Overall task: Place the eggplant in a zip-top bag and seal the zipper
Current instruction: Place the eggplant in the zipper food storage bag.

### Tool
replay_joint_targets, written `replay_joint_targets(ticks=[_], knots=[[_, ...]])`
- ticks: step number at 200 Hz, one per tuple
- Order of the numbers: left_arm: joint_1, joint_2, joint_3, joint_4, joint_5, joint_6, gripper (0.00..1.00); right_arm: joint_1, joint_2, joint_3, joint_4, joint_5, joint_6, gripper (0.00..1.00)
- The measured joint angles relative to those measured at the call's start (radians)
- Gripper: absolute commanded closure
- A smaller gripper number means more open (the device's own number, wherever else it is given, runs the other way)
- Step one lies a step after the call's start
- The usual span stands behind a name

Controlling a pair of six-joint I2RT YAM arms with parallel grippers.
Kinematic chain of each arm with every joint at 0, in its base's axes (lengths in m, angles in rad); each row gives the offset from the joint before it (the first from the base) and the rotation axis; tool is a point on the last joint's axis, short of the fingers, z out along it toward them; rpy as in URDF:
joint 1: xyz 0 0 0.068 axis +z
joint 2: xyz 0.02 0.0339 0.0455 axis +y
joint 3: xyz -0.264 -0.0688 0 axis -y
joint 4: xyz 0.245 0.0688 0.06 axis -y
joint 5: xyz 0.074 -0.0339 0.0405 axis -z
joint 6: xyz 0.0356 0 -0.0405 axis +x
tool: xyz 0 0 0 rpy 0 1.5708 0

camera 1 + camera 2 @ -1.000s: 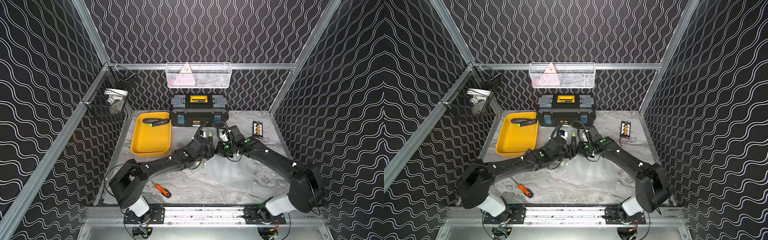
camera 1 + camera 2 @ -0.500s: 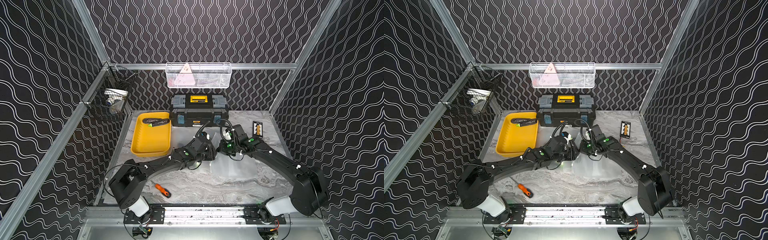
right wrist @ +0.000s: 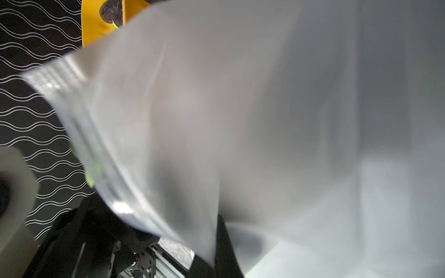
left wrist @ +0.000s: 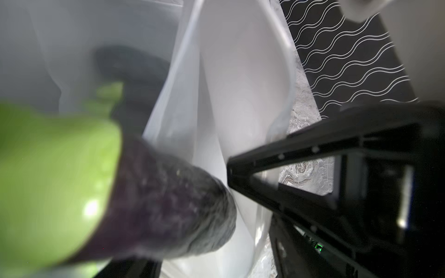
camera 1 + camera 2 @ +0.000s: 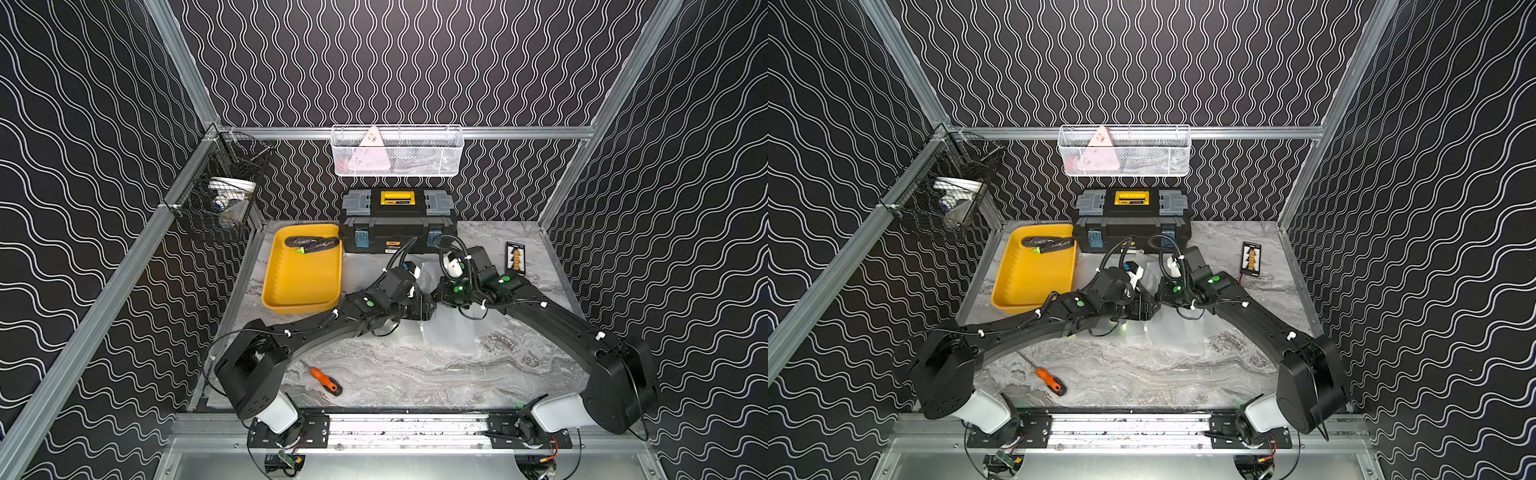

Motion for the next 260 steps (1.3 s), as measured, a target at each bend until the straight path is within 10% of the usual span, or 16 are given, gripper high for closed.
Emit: replay_joint_targets(ticks=[260], knots=[[0.219,-0.172,-0.167,0.01,0.008,-0.094,0.35,-0.03,0.042,0.011,-0.053,0.003,0.011,0.99]])
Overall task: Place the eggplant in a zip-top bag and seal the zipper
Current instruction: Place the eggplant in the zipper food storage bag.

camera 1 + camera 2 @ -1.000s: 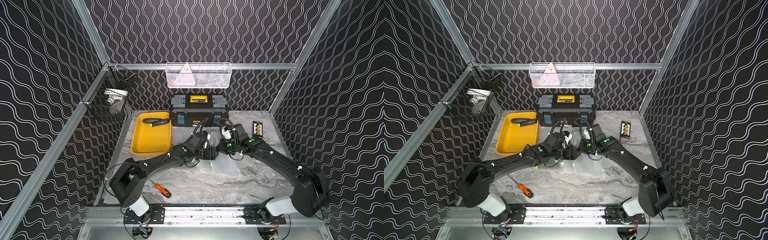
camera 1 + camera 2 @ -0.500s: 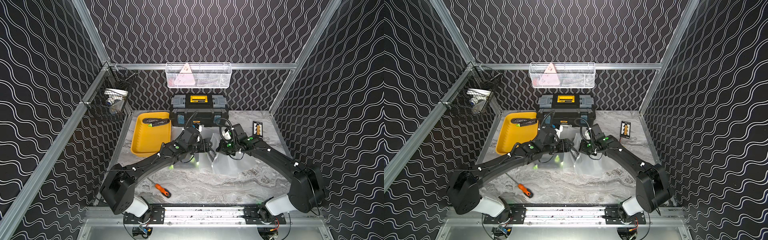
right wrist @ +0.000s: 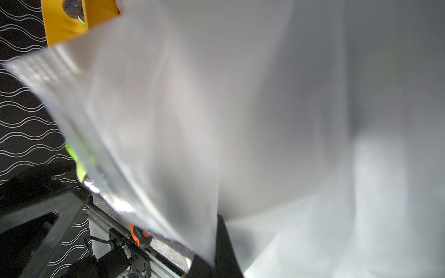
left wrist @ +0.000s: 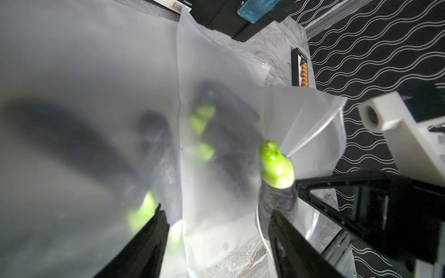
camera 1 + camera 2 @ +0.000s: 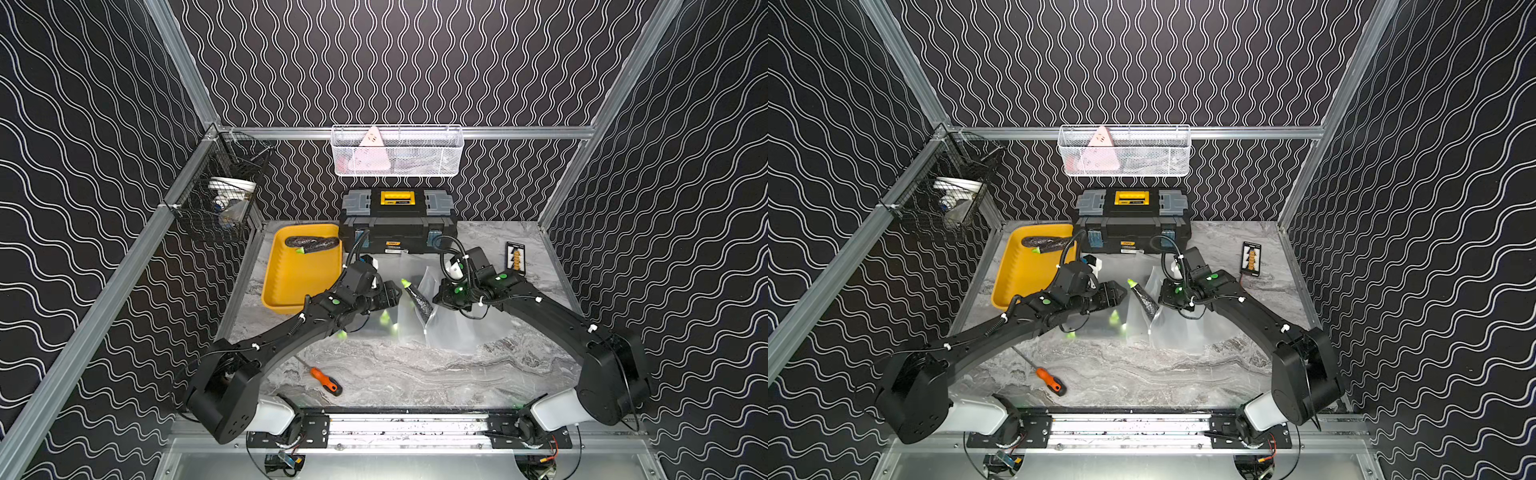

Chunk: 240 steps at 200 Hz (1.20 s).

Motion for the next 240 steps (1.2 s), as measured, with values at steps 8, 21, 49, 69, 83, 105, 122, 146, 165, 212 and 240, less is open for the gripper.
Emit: replay_joint_targets(ticks=[8,21,49,69,83,105,122,146,165,212,240], knots=[[0.0,0.013,0.003,0.006,0.001,0.0,0.35,0.001,-0.003,0.0,0.0,-0.001,0.0,0.99],[-0.002,0.037,0.016,0.008,0.002,0.0,0.35,0.002,-0.009,-0.001,0.001,-0.01,0.0,0.99],[-0.01,0.074,0.04,0.015,0.005,0.0,0.35,0.005,-0.008,-0.003,0.005,-0.025,0.0,0.99],[-0.042,0.1,0.079,0.017,-0.001,0.001,0.36,0.011,0.003,-0.003,0.011,-0.03,0.005,0.99],[-0.071,0.113,0.103,0.018,-0.002,0.002,0.37,0.011,0.01,-0.003,0.013,-0.029,0.008,0.99],[-0.102,0.142,0.137,0.018,-0.024,0.007,0.37,0.011,0.015,-0.002,0.013,-0.029,0.011,0.98],[-0.113,0.171,0.166,0.003,-0.046,0.003,0.37,0.012,0.016,-0.001,0.013,-0.03,0.012,0.98],[-0.117,0.193,0.187,-0.03,-0.072,-0.004,0.36,0.011,0.008,0.0,0.006,-0.025,0.011,0.98],[-0.117,0.186,0.187,-0.067,-0.097,-0.011,0.35,0.01,-0.008,0.0,0.005,-0.017,0.011,0.98],[-0.074,0.122,0.184,-0.13,-0.121,-0.011,0.4,0.005,-0.014,0.0,0.003,-0.005,0.011,0.98],[-0.029,0.076,0.137,-0.103,-0.079,-0.021,0.41,0.005,-0.014,0.0,0.003,-0.003,0.008,0.98]])
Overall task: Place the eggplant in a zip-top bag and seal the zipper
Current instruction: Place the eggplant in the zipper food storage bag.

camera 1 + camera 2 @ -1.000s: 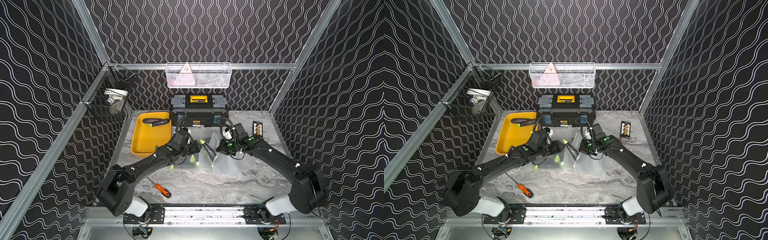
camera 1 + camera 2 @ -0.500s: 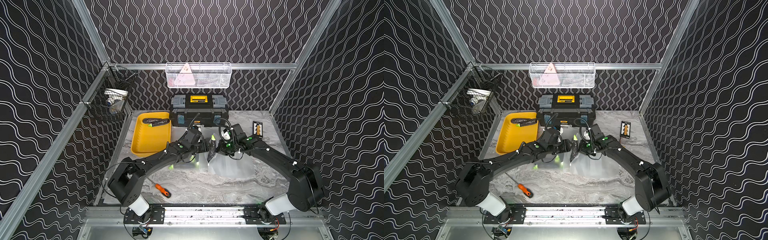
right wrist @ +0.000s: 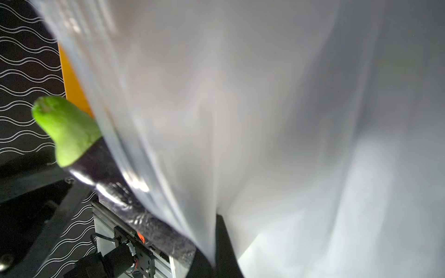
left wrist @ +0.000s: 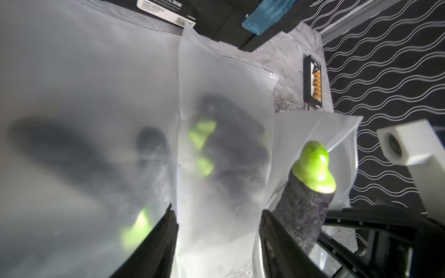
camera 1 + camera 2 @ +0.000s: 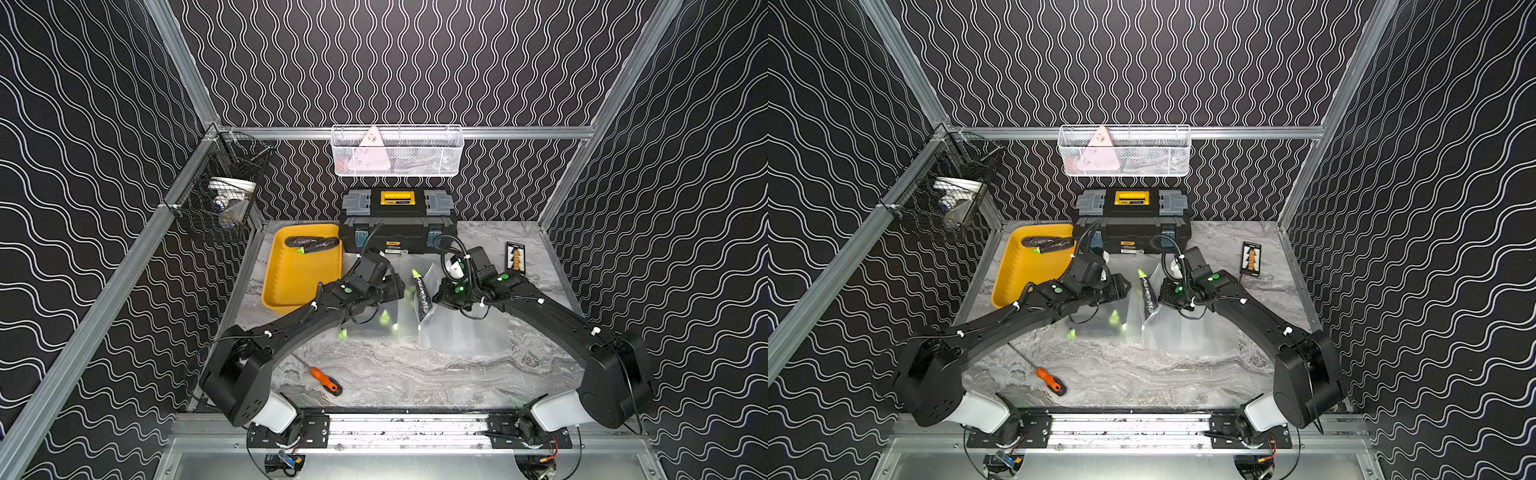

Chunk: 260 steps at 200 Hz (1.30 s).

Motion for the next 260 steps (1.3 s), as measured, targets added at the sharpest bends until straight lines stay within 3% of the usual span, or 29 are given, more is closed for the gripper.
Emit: replay_joint_targets(ticks=[43,105,160,193,260], knots=[[0.002,0.005,-0.018,0.124,0.11,-0.063,0.4,0.0,0.007,0.0,0.0,0.003,-0.001,0.98],[-0.001,0.062,-0.006,0.248,0.15,-0.108,0.4,0.007,0.011,0.0,-0.001,0.003,-0.002,0.98],[-0.007,0.1,0.033,0.288,0.15,-0.119,0.53,0.019,0.026,0.0,-0.001,0.003,-0.008,0.98],[-0.046,0.111,0.057,0.279,0.139,-0.092,0.67,0.019,0.036,0.0,-0.001,0.007,-0.007,0.98],[-0.086,0.129,0.072,0.251,0.092,-0.044,0.75,0.018,0.013,0.034,-0.023,0.015,-0.007,0.98]])
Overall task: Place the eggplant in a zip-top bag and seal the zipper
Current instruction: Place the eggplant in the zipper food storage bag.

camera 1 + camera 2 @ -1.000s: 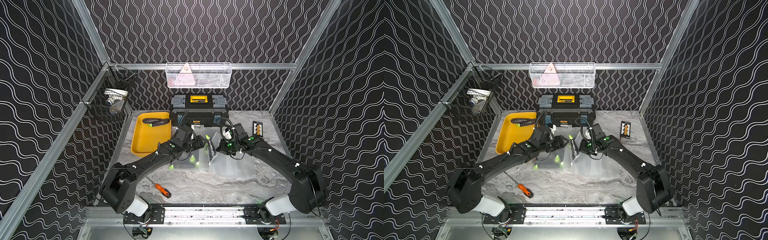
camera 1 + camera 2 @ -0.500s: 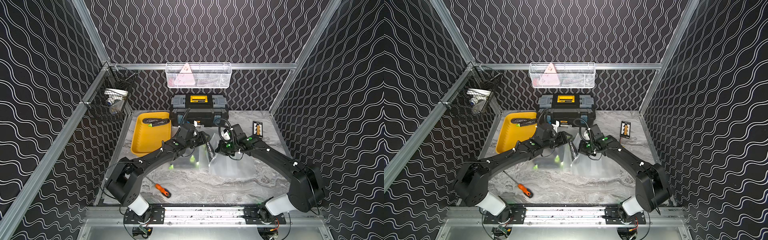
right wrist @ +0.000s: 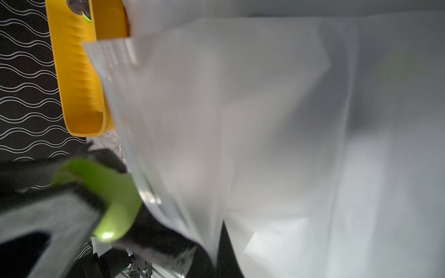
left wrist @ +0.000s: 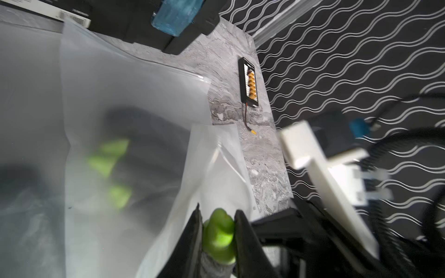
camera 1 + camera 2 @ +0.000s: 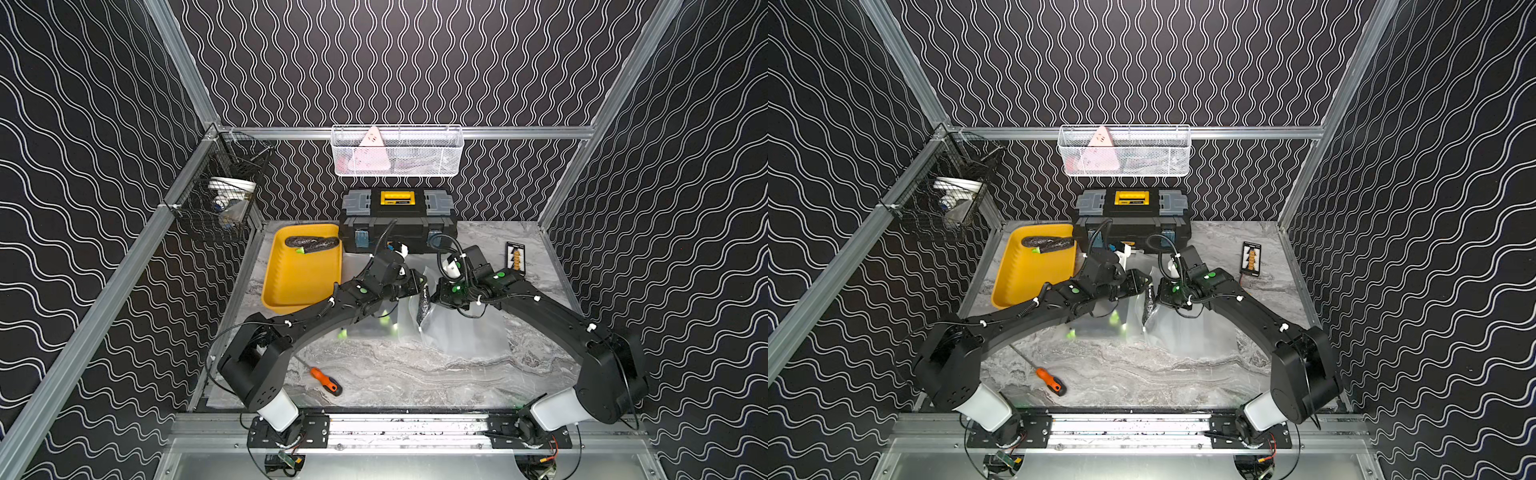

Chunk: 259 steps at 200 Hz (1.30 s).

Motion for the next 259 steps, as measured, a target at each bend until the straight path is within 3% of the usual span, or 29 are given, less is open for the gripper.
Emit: replay_joint_targets(ticks=[39,67,126,166,204,259], knots=[[-0.019,0.021,0.024,-0.014,-0.026,0.025,0.73,0.0,-0.025,0.018,-0.026,0.008,0.0,0.99],[-0.029,0.04,0.034,-0.015,-0.032,0.029,0.64,0.0,-0.037,0.024,-0.032,0.002,0.0,0.99],[-0.034,0.064,0.072,-0.046,-0.024,0.029,0.28,0.0,-0.039,0.02,-0.024,-0.027,0.015,0.99],[-0.01,0.005,0.095,-0.09,-0.023,0.048,0.28,-0.01,-0.016,0.008,-0.021,-0.025,0.019,0.99],[0.084,-0.037,0.093,-0.182,-0.046,0.061,0.27,-0.053,-0.01,0.005,-0.017,-0.003,0.018,0.99],[0.344,-0.066,0.115,-0.361,-0.251,0.159,0.25,-0.059,-0.006,0.014,-0.011,0.01,-0.011,0.98]])
